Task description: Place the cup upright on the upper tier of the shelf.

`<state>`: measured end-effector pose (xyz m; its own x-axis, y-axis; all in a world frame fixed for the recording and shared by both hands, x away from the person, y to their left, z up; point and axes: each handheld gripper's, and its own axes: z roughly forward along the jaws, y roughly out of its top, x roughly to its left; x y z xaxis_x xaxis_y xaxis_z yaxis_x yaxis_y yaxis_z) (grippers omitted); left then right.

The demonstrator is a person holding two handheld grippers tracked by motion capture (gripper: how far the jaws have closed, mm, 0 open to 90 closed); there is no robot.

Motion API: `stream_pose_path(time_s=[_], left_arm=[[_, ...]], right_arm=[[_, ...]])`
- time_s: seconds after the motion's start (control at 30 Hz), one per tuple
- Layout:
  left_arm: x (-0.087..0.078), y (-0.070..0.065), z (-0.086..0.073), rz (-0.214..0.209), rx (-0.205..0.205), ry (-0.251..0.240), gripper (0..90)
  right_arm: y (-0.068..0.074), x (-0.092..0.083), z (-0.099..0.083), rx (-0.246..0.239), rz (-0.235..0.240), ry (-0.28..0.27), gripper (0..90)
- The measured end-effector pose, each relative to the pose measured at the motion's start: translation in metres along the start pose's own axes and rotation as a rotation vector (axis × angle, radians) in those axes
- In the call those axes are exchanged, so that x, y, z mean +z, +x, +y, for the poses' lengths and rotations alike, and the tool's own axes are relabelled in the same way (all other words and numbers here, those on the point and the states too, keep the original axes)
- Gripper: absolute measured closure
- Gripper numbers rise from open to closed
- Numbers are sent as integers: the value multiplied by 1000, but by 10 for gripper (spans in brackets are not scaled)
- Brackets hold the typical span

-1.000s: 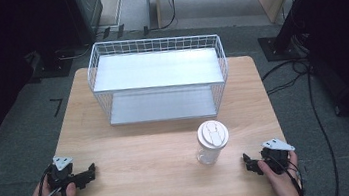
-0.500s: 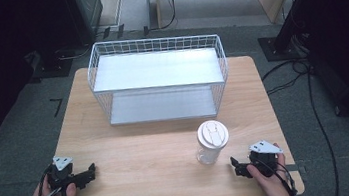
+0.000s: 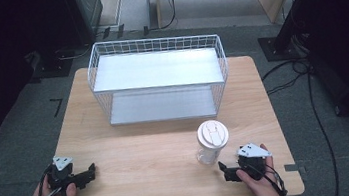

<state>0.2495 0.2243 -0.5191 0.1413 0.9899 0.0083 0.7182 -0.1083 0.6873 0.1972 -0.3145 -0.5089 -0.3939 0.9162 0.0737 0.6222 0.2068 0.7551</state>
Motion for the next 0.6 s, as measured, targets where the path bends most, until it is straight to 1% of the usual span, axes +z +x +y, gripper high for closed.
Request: stream_pose_path(time_s=[0.03, 0.07, 0.17, 0.23, 0.33, 0.4, 0.5, 0.6], left_arm=[[0, 0, 0, -2, 2, 2, 0], [0, 0, 0, -4, 5, 3, 0], [0, 0, 0, -4, 5, 3, 0], [0, 0, 0, -4, 5, 2, 0], [0, 0, 0, -4, 5, 3, 0], [0, 0, 0, -4, 5, 3, 0], [0, 0, 0, -4, 5, 2, 0], [0, 0, 0, -4, 5, 3, 0]], right_arm=[[2, -1, 1, 16, 20, -10, 27], [3, -1, 2, 22, 32, -21, 27], [10, -2, 5, 3, 36, -42, 27], [14, -2, 7, 6, 53, -55, 28], [20, -2, 11, -3, 61, -78, 32], [23, -3, 13, 4, 76, -99, 41], [26, -5, 19, 27, 113, -134, 50], [28, -8, 27, 50, 145, -190, 57]])
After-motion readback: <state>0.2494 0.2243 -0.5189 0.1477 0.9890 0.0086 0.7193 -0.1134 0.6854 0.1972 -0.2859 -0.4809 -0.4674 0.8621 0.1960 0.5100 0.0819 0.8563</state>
